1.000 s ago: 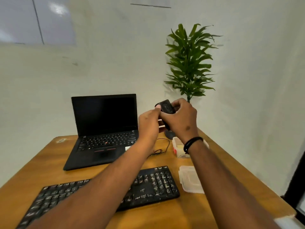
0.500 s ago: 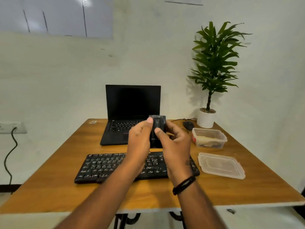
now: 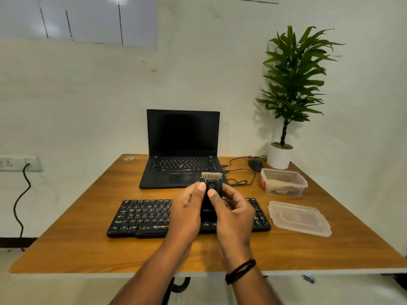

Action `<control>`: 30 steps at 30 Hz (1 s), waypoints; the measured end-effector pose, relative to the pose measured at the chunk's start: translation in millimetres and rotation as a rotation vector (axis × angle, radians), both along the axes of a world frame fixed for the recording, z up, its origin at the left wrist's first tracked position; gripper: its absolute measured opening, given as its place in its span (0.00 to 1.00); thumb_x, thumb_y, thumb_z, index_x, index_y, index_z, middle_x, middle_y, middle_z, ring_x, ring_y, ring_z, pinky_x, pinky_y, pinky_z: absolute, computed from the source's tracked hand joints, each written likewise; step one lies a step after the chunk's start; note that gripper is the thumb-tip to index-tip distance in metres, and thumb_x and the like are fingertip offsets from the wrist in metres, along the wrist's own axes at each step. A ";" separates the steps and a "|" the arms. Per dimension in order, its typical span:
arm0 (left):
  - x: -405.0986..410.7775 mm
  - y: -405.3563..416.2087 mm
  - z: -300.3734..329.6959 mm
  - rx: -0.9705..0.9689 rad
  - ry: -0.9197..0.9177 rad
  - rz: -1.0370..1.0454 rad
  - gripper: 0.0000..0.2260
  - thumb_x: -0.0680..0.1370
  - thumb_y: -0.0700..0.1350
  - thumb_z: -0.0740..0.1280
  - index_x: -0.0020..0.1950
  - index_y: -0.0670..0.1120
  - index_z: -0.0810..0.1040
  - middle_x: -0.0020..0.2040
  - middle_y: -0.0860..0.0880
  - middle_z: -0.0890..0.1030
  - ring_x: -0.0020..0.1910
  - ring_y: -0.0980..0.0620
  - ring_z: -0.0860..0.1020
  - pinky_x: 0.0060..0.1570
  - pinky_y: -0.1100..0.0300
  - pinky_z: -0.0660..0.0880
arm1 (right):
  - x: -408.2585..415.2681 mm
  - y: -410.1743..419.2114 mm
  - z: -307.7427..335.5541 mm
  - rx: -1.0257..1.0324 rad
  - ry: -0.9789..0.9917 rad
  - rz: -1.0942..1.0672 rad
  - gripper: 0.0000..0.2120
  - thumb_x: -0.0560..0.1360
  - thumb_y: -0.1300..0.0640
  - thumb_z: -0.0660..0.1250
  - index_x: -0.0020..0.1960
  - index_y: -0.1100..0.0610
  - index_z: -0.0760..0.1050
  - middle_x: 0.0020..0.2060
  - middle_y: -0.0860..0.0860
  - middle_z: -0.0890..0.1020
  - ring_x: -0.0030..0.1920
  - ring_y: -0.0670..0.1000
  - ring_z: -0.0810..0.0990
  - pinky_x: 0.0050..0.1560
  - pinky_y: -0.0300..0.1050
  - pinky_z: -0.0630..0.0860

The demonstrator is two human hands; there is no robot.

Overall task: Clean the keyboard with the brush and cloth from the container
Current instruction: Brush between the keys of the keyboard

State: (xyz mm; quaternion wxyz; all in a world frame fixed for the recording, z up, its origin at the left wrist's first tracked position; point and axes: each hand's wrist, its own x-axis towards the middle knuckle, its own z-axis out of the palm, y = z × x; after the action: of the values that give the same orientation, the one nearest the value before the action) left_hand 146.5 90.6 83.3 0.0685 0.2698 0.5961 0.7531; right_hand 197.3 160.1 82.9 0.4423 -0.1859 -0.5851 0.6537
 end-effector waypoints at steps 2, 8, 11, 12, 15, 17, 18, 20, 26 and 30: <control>-0.3 0.1 -0.7 0.002 0.003 -0.005 0.15 0.85 0.47 0.59 0.56 0.43 0.83 0.50 0.45 0.86 0.52 0.47 0.85 0.53 0.51 0.81 | 0.1 -0.8 -0.1 -0.021 0.022 0.001 0.12 0.72 0.59 0.76 0.48 0.44 0.77 0.44 0.42 0.82 0.42 0.36 0.81 0.36 0.28 0.75; -1.3 0.4 -0.5 0.014 0.039 -0.001 0.14 0.85 0.47 0.59 0.56 0.43 0.84 0.49 0.45 0.86 0.51 0.47 0.85 0.52 0.52 0.82 | -1.3 -1.9 3.9 -0.064 0.056 0.011 0.09 0.72 0.59 0.76 0.50 0.51 0.79 0.42 0.45 0.83 0.38 0.33 0.80 0.35 0.29 0.75; -3.9 0.4 -1.5 0.015 0.050 -0.007 0.14 0.85 0.47 0.59 0.56 0.44 0.84 0.50 0.45 0.86 0.52 0.47 0.85 0.52 0.50 0.81 | -3.4 -2.2 3.7 -0.078 0.063 0.006 0.10 0.72 0.60 0.76 0.51 0.53 0.80 0.42 0.46 0.83 0.36 0.33 0.79 0.34 0.29 0.75; -5.5 0.1 -2.5 0.016 0.045 -0.010 0.14 0.85 0.47 0.59 0.56 0.44 0.84 0.50 0.45 0.86 0.52 0.46 0.85 0.53 0.50 0.81 | -3.6 -2.8 4.6 -0.084 0.061 0.009 0.10 0.72 0.60 0.76 0.51 0.53 0.80 0.41 0.46 0.83 0.36 0.34 0.80 0.34 0.29 0.75; -10.5 -0.1 -2.9 0.037 -0.011 -0.007 0.14 0.85 0.47 0.59 0.56 0.44 0.84 0.50 0.45 0.87 0.53 0.47 0.84 0.54 0.51 0.80 | -7.2 -1.6 5.6 -0.082 0.051 0.041 0.10 0.71 0.60 0.76 0.51 0.55 0.80 0.39 0.46 0.84 0.36 0.35 0.81 0.34 0.30 0.76; -12.1 0.6 -2.3 0.054 -0.066 -0.002 0.15 0.85 0.47 0.59 0.57 0.44 0.84 0.51 0.46 0.87 0.53 0.48 0.84 0.55 0.52 0.80 | -11.3 -1.3 4.3 -0.088 0.021 0.055 0.11 0.70 0.57 0.77 0.50 0.56 0.81 0.41 0.49 0.85 0.38 0.39 0.83 0.37 0.33 0.78; -12.2 0.3 -1.9 0.070 -0.096 0.001 0.15 0.85 0.47 0.59 0.57 0.44 0.84 0.51 0.46 0.87 0.54 0.48 0.84 0.55 0.52 0.80 | -13.1 -2.7 3.1 -0.107 0.004 0.066 0.12 0.70 0.55 0.78 0.50 0.57 0.81 0.41 0.50 0.85 0.41 0.42 0.84 0.39 0.36 0.80; -12.7 -0.6 -1.0 0.108 -0.158 0.014 0.15 0.85 0.49 0.59 0.57 0.45 0.84 0.50 0.46 0.87 0.52 0.47 0.85 0.53 0.50 0.81 | -14.2 -6.1 -1.5 -0.147 -0.049 0.117 0.14 0.69 0.49 0.77 0.49 0.56 0.82 0.42 0.53 0.86 0.43 0.50 0.85 0.44 0.46 0.83; -11.5 -4.6 -0.1 0.121 -0.316 -0.006 0.17 0.84 0.56 0.59 0.57 0.46 0.82 0.28 0.47 0.73 0.23 0.51 0.66 0.23 0.61 0.64 | -9.1 -12.3 -5.2 -0.261 -0.118 0.321 0.14 0.74 0.47 0.71 0.47 0.59 0.82 0.30 0.54 0.81 0.29 0.50 0.75 0.27 0.42 0.73; -15.0 -13.0 -7.9 0.165 -0.291 0.061 0.20 0.75 0.64 0.65 0.54 0.52 0.86 0.48 0.47 0.86 0.45 0.46 0.83 0.43 0.49 0.76 | -12.9 -9.2 -12.0 -0.069 -0.125 0.216 0.08 0.74 0.50 0.72 0.50 0.52 0.81 0.30 0.49 0.80 0.31 0.50 0.77 0.28 0.45 0.75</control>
State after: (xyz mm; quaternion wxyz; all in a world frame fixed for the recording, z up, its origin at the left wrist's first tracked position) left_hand 131.5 77.6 75.4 0.1090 0.1445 0.5238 0.8324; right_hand 184.5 150.9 70.9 0.3254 -0.1770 -0.6053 0.7045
